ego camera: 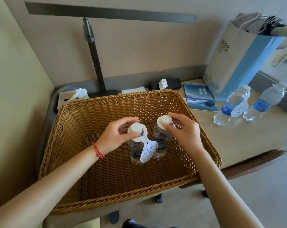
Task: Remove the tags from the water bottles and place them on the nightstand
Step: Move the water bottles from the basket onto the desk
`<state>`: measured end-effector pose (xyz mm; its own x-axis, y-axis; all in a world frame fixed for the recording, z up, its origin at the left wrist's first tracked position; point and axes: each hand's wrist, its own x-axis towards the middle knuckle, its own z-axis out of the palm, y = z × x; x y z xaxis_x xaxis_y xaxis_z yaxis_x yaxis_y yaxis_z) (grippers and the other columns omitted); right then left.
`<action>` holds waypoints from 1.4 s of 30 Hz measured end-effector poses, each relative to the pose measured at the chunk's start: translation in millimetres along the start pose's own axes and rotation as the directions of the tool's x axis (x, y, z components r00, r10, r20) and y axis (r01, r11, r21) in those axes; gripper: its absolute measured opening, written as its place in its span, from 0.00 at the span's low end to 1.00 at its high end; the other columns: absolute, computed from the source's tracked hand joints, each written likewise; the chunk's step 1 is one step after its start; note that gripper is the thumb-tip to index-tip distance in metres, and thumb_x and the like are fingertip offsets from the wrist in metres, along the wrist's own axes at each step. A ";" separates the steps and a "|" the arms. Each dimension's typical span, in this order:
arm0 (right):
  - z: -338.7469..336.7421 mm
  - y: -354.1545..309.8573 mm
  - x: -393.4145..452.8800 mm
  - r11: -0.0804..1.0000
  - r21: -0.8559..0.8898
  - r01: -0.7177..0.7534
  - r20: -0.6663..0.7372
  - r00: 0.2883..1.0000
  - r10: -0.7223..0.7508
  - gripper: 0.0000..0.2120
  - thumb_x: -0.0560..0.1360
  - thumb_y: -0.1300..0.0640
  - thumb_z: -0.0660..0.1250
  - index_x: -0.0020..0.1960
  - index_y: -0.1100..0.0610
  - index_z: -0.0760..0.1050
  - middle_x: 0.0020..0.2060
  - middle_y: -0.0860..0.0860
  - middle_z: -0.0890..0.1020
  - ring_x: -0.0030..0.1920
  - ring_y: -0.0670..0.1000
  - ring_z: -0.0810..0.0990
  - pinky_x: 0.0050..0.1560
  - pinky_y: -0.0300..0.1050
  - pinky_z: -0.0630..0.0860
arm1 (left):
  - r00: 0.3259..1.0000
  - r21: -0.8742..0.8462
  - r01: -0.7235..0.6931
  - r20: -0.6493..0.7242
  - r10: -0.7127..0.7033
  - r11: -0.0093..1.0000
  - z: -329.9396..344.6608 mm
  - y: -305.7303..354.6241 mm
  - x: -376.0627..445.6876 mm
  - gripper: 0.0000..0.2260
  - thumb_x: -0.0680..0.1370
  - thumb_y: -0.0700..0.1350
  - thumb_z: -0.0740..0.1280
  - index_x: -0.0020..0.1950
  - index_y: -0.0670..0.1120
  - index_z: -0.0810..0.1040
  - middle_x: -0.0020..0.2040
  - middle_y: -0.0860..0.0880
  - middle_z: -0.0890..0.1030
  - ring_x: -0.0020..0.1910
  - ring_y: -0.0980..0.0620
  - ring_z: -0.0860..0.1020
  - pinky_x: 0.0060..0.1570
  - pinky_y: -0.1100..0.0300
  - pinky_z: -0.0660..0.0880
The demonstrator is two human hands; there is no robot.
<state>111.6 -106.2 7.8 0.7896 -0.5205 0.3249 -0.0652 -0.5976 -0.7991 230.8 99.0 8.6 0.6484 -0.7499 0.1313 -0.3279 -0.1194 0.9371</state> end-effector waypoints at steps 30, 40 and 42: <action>-5.0 -13.9 -6.4 0.995 0.093 -0.031 -0.047 0.998 0.035 0.14 0.64 0.53 0.76 0.49 0.46 0.80 0.39 0.35 0.81 0.42 0.35 0.81 0.39 0.31 0.78 | 0.948 0.211 -0.195 -0.211 0.239 0.958 7.1 3.9 5.5 0.13 0.67 0.47 0.74 0.50 0.48 0.81 0.44 0.55 0.82 0.45 0.66 0.79 0.41 0.70 0.76; -52.3 -59.6 5.1 0.980 0.195 0.045 -0.264 0.965 0.008 0.12 0.64 0.50 0.74 0.45 0.39 0.78 0.39 0.36 0.82 0.43 0.40 0.83 0.42 0.36 0.80 | 0.915 0.079 -0.294 -0.265 0.304 0.953 -9.7 65.2 34.3 0.15 0.67 0.53 0.70 0.51 0.51 0.79 0.44 0.54 0.82 0.43 0.62 0.81 0.36 0.70 0.77; -67.1 -69.4 10.4 0.974 0.215 0.076 -0.310 0.951 -0.006 0.13 0.63 0.50 0.75 0.47 0.42 0.79 0.38 0.34 0.82 0.42 0.38 0.82 0.39 0.31 0.78 | 0.910 0.041 -0.308 -0.279 0.307 0.951 -9.9 81.5 42.9 0.17 0.65 0.56 0.70 0.51 0.52 0.79 0.44 0.53 0.83 0.43 0.59 0.82 0.38 0.66 0.79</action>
<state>83.3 -111.1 100.6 0.5620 -0.6802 0.4706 0.1281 -0.4906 -0.8619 238.7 63.5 93.8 0.6810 -0.5378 0.4970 -0.5394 0.0906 0.8371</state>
